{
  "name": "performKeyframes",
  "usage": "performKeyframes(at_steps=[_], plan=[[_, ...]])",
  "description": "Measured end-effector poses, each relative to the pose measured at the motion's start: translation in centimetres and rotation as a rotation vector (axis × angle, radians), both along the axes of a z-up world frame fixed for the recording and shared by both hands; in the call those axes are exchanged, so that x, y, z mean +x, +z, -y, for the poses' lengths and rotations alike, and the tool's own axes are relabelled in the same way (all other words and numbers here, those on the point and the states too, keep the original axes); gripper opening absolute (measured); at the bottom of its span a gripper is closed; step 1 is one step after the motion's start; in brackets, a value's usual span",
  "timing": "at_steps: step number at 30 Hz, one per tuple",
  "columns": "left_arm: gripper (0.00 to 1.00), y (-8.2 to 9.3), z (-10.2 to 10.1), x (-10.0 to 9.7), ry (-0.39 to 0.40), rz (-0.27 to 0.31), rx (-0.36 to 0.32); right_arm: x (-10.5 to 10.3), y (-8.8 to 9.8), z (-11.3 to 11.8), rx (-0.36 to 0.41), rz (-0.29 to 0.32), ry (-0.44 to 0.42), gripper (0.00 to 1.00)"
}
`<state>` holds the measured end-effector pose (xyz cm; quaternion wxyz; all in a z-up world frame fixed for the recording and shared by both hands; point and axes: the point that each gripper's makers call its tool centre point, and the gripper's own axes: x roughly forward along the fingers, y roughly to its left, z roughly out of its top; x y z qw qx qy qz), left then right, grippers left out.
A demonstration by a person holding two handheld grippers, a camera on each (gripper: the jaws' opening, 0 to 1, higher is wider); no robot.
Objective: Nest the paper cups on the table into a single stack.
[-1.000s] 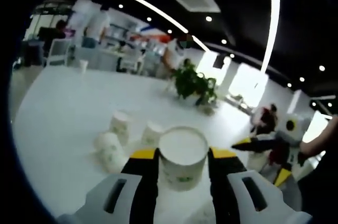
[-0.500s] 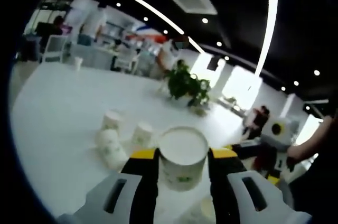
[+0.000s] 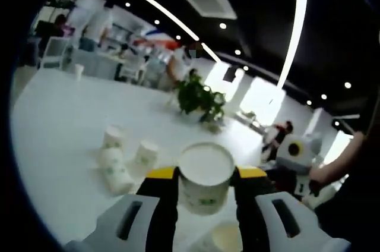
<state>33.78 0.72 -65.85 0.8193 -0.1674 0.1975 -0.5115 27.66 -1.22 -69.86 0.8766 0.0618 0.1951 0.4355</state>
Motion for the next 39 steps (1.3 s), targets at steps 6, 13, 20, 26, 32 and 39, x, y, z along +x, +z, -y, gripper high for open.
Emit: performKeyframes(at_steps=[6,13,20,26,32,39], plan=[[0.35,0.3,0.3,-0.6,-0.028,0.003,-0.018,0.1,0.8,-0.4,0.053,-0.007,-0.008,0.72],[0.35,0.0,0.2,-1.2,-0.038,-0.01,-0.02,0.4,1.4,0.0,0.142,-0.038,-0.04,0.67],[0.35,-0.1,0.1,-1.5,-0.051,-0.013,-0.016,0.4,1.8,0.4,0.205,-0.062,-0.062,0.62],[0.34,0.1,0.1,-1.5,-0.054,-0.018,-0.017,0.6,2.4,0.8,0.245,-0.071,-0.075,0.58],[0.34,0.1,0.0,-1.7,-0.063,-0.022,-0.02,0.7,3.0,1.2,0.293,-0.076,-0.084,0.55],[0.34,-0.1,0.1,-2.0,-0.078,-0.03,-0.015,0.8,3.4,1.7,0.334,-0.091,-0.096,0.5]])
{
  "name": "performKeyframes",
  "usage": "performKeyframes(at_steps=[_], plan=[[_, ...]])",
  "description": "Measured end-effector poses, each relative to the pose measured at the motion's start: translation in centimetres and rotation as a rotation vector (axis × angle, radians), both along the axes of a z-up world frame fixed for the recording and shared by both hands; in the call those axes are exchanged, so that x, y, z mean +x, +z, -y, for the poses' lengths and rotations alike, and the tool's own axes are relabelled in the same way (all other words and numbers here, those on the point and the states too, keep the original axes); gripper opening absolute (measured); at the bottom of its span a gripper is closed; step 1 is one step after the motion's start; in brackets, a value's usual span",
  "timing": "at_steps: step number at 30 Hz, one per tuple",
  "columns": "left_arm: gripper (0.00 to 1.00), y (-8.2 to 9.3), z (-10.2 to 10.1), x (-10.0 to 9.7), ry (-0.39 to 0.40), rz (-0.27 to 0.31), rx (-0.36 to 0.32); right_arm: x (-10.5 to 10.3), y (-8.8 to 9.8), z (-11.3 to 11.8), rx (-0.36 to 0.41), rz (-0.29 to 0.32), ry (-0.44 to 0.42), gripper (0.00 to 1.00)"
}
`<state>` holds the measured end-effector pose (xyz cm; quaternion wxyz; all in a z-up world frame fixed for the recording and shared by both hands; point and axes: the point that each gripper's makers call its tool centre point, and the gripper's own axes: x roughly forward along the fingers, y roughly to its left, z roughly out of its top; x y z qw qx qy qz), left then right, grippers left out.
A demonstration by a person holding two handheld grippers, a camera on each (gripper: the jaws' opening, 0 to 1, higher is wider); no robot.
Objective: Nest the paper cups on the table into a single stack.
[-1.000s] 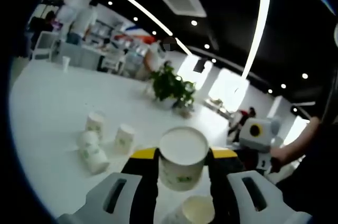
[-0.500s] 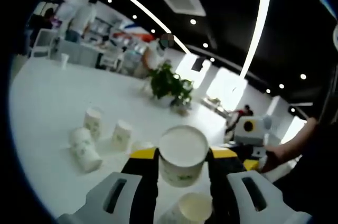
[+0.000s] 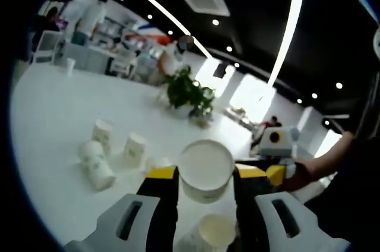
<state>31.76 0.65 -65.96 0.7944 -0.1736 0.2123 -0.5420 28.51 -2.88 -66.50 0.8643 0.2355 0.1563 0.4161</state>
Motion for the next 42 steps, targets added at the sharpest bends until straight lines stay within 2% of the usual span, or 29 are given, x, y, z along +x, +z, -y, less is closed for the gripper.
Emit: performKeyframes(at_steps=[9,13,35,42], plan=[[0.34,-0.1,0.1,-0.2,-0.014,-0.006,0.0,0.6,0.5,0.8,0.039,-0.008,-0.02,0.42],[0.34,-0.1,0.1,-0.4,-0.021,-0.012,0.001,0.8,0.9,1.2,0.088,-0.029,-0.03,0.36],[0.35,-0.8,0.3,-1.6,-0.053,-0.018,0.013,0.5,1.3,1.9,0.114,-0.031,-0.034,0.14],[0.35,-0.3,0.2,-1.3,-0.032,-0.036,-0.026,0.3,1.2,1.9,0.11,-0.039,-0.027,0.11]])
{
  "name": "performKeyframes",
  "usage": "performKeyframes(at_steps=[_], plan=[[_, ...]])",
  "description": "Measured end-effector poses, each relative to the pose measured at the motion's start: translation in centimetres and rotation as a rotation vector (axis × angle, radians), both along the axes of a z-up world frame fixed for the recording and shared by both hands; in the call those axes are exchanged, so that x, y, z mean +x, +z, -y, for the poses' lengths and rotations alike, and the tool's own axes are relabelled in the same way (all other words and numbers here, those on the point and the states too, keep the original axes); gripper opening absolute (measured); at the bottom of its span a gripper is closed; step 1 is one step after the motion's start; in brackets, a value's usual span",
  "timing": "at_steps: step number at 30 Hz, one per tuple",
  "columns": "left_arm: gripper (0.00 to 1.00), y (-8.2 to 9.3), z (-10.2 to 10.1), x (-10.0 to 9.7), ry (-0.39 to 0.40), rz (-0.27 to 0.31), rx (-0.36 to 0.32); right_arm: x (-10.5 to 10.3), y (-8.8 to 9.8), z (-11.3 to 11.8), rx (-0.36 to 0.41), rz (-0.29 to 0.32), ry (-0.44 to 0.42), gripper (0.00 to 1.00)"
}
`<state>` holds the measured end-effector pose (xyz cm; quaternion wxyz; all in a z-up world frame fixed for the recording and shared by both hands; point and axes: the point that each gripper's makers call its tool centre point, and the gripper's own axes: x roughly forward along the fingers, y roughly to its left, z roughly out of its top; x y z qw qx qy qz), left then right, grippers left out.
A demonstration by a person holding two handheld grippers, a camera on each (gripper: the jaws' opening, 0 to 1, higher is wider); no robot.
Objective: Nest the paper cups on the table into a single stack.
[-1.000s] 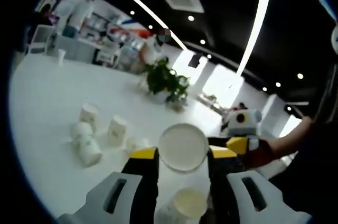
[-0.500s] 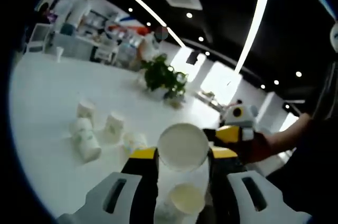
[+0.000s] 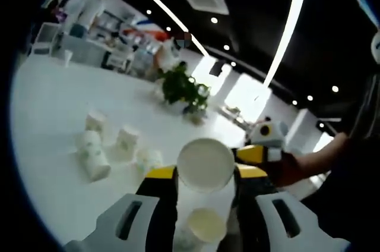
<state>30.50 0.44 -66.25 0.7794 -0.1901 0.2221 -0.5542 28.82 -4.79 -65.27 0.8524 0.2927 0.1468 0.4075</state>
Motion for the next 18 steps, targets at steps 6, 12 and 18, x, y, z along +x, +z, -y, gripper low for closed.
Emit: performKeyframes(at_steps=[6,12,18], plan=[[0.35,-0.29,-0.11,-0.19,-0.006,0.004,0.018,-0.18,0.13,0.02,-0.007,0.008,0.009,0.07],[0.35,-0.48,-0.37,-0.08,0.0,0.002,0.026,-0.38,0.36,-0.17,0.001,0.012,0.022,0.04],[0.23,-0.57,-0.79,0.02,0.002,0.071,0.057,-0.65,0.46,-0.54,-0.002,0.016,0.048,0.0]])
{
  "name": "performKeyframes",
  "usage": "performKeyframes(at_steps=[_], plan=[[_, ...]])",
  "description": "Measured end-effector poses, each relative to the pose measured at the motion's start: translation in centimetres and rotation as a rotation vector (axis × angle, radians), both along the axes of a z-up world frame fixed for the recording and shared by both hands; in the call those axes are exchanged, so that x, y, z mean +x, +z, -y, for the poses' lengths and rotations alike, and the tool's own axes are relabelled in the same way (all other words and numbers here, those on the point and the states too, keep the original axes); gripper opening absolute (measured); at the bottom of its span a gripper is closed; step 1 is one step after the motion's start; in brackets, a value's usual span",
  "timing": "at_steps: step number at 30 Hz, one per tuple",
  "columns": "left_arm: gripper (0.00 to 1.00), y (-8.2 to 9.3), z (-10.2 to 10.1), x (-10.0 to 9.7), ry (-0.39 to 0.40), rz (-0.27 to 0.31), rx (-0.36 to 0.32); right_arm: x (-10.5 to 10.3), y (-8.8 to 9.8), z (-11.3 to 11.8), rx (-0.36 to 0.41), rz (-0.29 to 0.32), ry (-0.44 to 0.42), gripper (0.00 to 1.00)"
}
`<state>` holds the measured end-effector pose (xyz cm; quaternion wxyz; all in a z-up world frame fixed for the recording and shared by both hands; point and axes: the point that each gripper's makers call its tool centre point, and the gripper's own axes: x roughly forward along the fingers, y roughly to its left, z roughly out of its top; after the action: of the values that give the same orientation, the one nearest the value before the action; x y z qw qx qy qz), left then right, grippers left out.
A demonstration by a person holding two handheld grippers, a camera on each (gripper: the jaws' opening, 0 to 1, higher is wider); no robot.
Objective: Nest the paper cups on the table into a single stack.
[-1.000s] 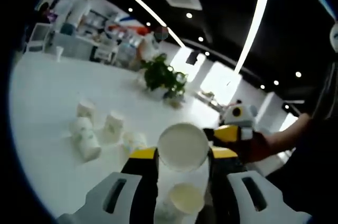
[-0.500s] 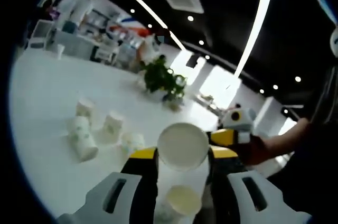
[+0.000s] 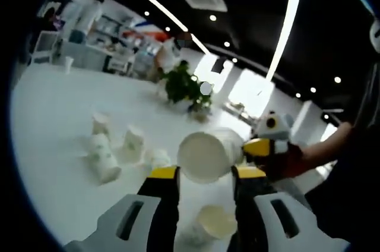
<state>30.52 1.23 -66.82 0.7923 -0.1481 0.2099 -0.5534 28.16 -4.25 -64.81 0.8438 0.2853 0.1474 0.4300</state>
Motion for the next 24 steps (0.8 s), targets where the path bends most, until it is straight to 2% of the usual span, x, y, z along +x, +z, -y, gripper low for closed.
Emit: performKeyframes(at_steps=[1,2,3,5,6,9,24], plan=[[0.12,0.01,0.02,-0.37,-0.023,0.0,0.003,0.11,-0.23,0.01,-0.019,-0.004,-0.009,0.0],[0.0,0.01,0.07,-0.87,-0.055,0.022,0.015,0.13,-0.06,-0.01,-0.023,0.021,-0.01,0.0],[0.04,-0.24,0.08,-1.07,-0.065,0.045,0.038,0.13,-0.08,0.01,-0.016,0.009,-0.009,0.0],[0.16,-0.25,0.26,-0.66,-0.029,0.06,0.032,0.11,-0.08,0.02,-0.014,0.007,-0.009,0.0],[0.17,-0.29,0.24,-0.62,-0.028,0.058,0.031,0.06,0.06,-0.04,-0.011,0.011,-0.007,0.0],[0.1,-0.4,0.14,-0.72,-0.029,0.035,0.03,0.07,0.18,-0.03,-0.011,0.016,-0.008,0.0],[0.17,-0.95,-0.11,-0.85,-0.018,0.037,0.029,-0.14,0.41,0.43,-0.015,0.012,-0.015,0.0]])
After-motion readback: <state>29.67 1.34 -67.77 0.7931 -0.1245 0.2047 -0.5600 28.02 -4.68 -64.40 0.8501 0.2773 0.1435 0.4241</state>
